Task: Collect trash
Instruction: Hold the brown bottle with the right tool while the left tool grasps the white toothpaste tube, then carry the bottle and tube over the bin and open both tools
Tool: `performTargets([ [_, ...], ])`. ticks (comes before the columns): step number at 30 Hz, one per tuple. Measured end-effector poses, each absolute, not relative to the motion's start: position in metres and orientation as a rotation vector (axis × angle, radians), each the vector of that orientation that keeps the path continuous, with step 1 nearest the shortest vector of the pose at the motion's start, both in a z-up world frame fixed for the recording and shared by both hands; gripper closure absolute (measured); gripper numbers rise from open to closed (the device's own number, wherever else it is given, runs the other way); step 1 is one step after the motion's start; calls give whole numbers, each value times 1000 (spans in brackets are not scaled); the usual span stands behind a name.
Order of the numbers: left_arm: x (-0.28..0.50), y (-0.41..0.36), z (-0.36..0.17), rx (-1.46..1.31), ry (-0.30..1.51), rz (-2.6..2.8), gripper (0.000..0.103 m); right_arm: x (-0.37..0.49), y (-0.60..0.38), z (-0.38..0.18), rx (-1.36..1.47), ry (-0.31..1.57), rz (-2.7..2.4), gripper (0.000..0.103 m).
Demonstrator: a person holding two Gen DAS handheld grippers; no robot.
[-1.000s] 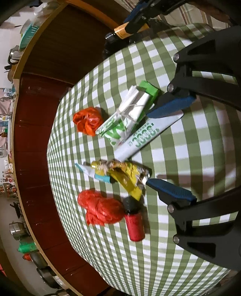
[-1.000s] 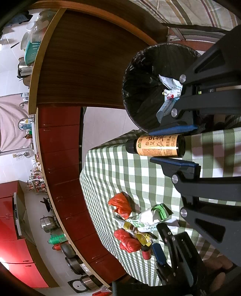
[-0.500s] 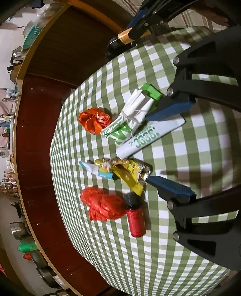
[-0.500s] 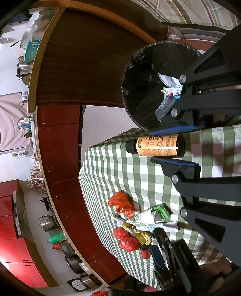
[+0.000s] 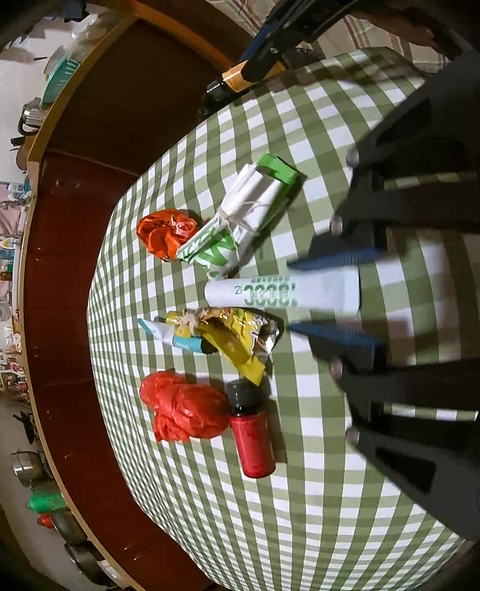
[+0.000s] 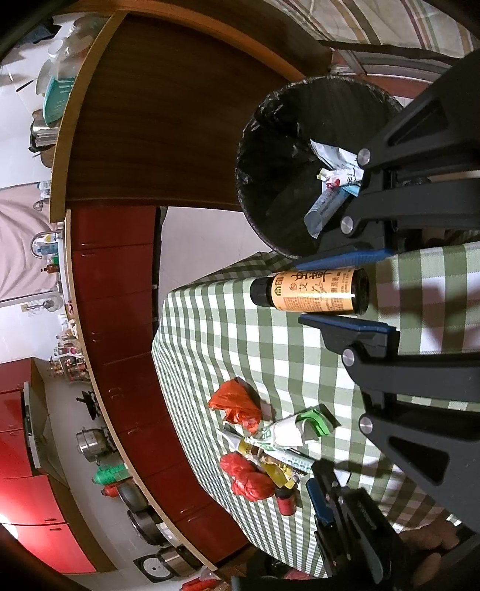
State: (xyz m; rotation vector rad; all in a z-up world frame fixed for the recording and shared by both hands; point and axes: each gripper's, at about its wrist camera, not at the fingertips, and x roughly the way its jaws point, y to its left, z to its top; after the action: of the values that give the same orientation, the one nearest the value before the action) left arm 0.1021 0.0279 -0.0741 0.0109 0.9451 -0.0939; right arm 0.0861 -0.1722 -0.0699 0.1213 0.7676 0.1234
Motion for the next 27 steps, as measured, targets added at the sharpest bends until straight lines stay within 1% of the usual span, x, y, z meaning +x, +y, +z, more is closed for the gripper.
performTargets([
  [7,89,33,-70,23,927,-127,84,86,-172,-70,118,762,121,78],
  [14,62,21,-48,76,841,-163,84,81,-177,-64,119,737,116,78],
  [20,64,-7,-29,86,784,-237,84,79,-194,-59,125,713,76,78],
  [27,81,-57,-27,108,730,-327,84,78,-221,-59,129,699,-6,78],
])
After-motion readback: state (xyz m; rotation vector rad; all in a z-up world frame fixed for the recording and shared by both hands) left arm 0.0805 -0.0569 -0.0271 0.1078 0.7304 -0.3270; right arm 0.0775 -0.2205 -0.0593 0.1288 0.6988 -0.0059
